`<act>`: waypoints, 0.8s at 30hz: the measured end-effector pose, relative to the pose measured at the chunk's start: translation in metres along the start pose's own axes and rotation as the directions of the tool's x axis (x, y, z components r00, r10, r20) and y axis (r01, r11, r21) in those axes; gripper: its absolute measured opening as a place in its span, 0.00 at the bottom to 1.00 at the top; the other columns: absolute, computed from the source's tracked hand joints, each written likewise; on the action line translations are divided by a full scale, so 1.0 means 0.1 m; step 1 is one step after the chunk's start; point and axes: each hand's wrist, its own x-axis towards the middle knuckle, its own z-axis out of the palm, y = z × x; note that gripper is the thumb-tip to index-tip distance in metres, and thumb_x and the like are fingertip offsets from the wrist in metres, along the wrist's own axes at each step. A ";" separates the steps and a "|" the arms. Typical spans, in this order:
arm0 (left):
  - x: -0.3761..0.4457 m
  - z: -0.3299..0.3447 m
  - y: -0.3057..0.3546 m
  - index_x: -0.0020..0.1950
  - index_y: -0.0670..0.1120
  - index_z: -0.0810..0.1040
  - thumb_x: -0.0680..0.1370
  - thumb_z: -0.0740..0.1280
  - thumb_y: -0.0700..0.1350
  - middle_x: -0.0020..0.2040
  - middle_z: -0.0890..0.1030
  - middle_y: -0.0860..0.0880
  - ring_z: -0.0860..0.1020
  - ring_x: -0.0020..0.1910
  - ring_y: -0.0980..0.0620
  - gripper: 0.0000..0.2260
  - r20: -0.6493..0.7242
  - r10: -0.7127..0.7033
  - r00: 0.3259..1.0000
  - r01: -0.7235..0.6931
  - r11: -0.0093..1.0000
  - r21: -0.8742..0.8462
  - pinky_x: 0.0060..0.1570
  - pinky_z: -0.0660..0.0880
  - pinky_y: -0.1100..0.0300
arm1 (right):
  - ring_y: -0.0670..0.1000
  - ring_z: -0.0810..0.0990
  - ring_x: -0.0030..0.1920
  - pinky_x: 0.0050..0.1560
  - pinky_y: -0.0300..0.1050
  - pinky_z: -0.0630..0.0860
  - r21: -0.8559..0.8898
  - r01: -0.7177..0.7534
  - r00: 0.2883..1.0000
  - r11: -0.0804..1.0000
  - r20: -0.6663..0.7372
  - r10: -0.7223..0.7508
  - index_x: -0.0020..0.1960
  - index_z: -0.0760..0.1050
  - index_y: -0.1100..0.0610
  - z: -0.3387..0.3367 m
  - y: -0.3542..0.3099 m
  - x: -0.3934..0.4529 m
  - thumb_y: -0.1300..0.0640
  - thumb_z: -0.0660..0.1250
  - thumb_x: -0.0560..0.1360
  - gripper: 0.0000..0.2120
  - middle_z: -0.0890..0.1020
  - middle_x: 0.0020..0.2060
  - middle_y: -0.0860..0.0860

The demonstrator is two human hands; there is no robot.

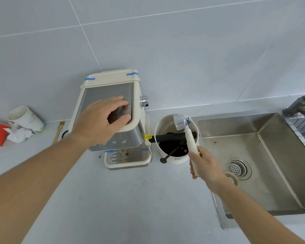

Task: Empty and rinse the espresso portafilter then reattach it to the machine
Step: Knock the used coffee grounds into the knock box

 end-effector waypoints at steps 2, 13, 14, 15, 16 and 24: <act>0.00 0.00 0.00 0.67 0.55 0.74 0.74 0.59 0.62 0.72 0.72 0.54 0.70 0.69 0.53 0.24 -0.004 0.001 1.000 -0.001 1.000 -0.010 0.69 0.66 0.44 | 0.53 0.76 0.31 0.30 0.45 0.74 -0.044 0.020 1.000 0.999 -0.009 -0.021 0.54 0.73 0.55 0.01 0.00 0.01 0.61 0.63 0.76 0.07 0.75 0.39 0.55; 0.01 0.02 -0.03 0.67 0.57 0.73 0.75 0.59 0.62 0.72 0.72 0.55 0.70 0.70 0.53 0.23 -0.008 -0.014 1.000 0.014 1.000 -0.011 0.70 0.65 0.45 | 0.58 0.80 0.38 0.32 0.50 0.77 -0.379 0.054 0.991 0.924 -0.092 -0.095 0.59 0.66 0.48 0.12 0.04 0.07 0.54 0.64 0.75 0.13 0.79 0.43 0.54; 0.01 0.02 -0.03 0.67 0.57 0.73 0.75 0.59 0.62 0.72 0.72 0.56 0.70 0.69 0.53 0.23 -0.010 -0.015 1.000 0.015 1.000 -0.009 0.70 0.65 0.45 | 0.57 0.80 0.37 0.32 0.49 0.76 -0.385 0.054 0.991 0.921 -0.095 -0.097 0.59 0.67 0.48 0.12 0.05 0.07 0.54 0.64 0.75 0.13 0.79 0.43 0.55; 0.01 0.02 -0.03 0.67 0.57 0.73 0.75 0.59 0.62 0.72 0.72 0.56 0.70 0.69 0.53 0.23 -0.009 -0.015 1.000 0.015 1.000 -0.006 0.69 0.65 0.45 | 0.56 0.79 0.37 0.32 0.49 0.76 -0.387 0.054 0.990 0.921 -0.097 -0.099 0.59 0.67 0.48 0.12 0.04 0.07 0.54 0.64 0.75 0.13 0.79 0.43 0.55; 0.01 0.02 -0.03 0.67 0.57 0.72 0.75 0.59 0.63 0.72 0.72 0.56 0.70 0.69 0.53 0.23 -0.007 -0.014 1.000 0.014 1.000 -0.005 0.69 0.66 0.45 | 0.56 0.79 0.37 0.32 0.50 0.77 -0.385 0.053 0.990 0.921 -0.097 -0.097 0.59 0.67 0.48 0.12 0.05 0.08 0.54 0.64 0.75 0.14 0.79 0.44 0.54; 0.01 0.03 -0.04 0.67 0.56 0.73 0.75 0.59 0.63 0.72 0.72 0.56 0.70 0.69 0.54 0.23 -0.019 -0.005 1.000 0.004 1.000 -0.014 0.69 0.66 0.44 | 0.62 0.82 0.41 0.35 0.55 0.80 -0.322 0.094 0.984 0.942 -0.115 -0.138 0.60 0.68 0.48 0.12 0.03 0.01 0.55 0.65 0.75 0.14 0.78 0.44 0.53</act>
